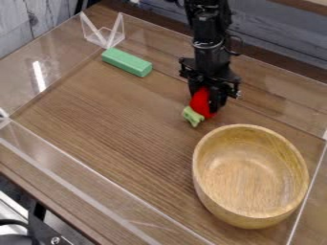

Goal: Move the red object to the right side of the table

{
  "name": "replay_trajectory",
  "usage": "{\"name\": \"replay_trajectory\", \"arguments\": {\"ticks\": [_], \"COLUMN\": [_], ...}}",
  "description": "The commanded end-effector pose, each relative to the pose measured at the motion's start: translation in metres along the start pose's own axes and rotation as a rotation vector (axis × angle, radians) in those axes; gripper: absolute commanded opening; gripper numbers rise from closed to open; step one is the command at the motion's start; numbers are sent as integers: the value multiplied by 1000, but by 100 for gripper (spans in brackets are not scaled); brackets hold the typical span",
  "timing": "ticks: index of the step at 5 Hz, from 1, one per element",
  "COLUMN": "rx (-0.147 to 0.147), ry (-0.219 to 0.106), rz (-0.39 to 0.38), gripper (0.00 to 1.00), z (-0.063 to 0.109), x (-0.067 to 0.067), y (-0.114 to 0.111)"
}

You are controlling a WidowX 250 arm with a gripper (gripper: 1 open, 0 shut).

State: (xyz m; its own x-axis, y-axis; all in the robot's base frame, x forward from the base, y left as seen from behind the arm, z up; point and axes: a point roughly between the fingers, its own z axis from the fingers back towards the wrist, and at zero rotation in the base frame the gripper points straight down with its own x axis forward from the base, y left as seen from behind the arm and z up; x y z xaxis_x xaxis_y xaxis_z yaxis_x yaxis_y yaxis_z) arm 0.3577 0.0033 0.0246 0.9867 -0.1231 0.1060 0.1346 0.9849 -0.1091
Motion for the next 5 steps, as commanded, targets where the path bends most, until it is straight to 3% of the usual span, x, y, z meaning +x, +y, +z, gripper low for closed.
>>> {"name": "replay_trajectory", "arguments": {"ticks": [1, 2, 3, 5], "rx": [15, 15, 16, 10], "ry": [-35, -32, -30, -47], "rz": [12, 17, 24, 43], "gripper": [0, 0, 100, 100], "z": [7, 5, 7, 20], "x": [9, 10, 11, 10], "y": [7, 9, 9, 12]}}
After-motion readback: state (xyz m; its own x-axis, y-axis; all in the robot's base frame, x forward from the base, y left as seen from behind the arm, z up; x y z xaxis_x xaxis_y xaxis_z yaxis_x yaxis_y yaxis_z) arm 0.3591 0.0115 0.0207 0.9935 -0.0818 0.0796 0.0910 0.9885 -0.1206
